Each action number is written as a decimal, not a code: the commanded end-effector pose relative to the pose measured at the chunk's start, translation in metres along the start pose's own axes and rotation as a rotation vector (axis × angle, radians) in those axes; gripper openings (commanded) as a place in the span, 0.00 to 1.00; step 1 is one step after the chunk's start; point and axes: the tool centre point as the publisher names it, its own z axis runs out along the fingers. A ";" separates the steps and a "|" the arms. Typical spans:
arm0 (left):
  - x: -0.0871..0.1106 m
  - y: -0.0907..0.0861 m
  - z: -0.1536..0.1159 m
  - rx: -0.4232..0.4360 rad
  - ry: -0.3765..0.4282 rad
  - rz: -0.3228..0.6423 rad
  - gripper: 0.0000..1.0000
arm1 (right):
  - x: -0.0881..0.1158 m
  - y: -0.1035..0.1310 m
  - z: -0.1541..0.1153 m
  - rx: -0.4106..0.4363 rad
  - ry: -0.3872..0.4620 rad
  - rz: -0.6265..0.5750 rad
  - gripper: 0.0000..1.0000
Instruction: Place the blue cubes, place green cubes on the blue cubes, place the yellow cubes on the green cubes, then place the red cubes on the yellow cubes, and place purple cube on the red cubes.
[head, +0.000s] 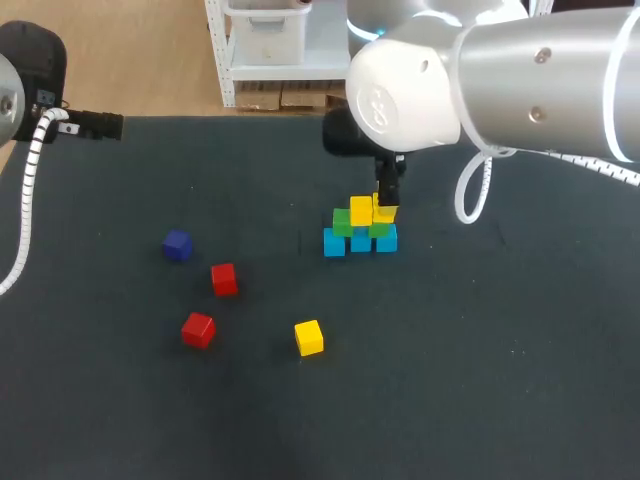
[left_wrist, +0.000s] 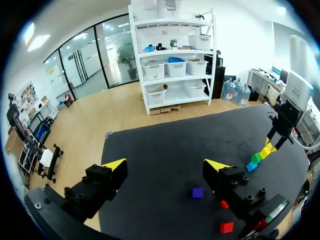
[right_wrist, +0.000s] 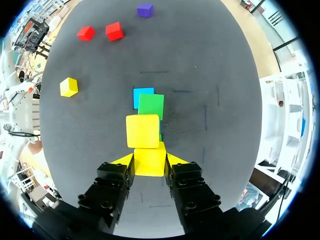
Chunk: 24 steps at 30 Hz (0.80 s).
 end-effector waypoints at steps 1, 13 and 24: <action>-0.001 0.002 0.000 0.008 0.002 0.002 1.00 | 0.001 0.001 0.000 0.002 -0.002 -0.005 0.05; -0.001 0.002 0.000 0.008 0.002 0.002 1.00 | 0.007 0.001 -0.001 0.002 -0.018 -0.026 0.00; -0.001 0.002 0.000 0.008 0.002 0.002 1.00 | 0.002 0.004 -0.003 0.016 -0.017 -0.066 0.00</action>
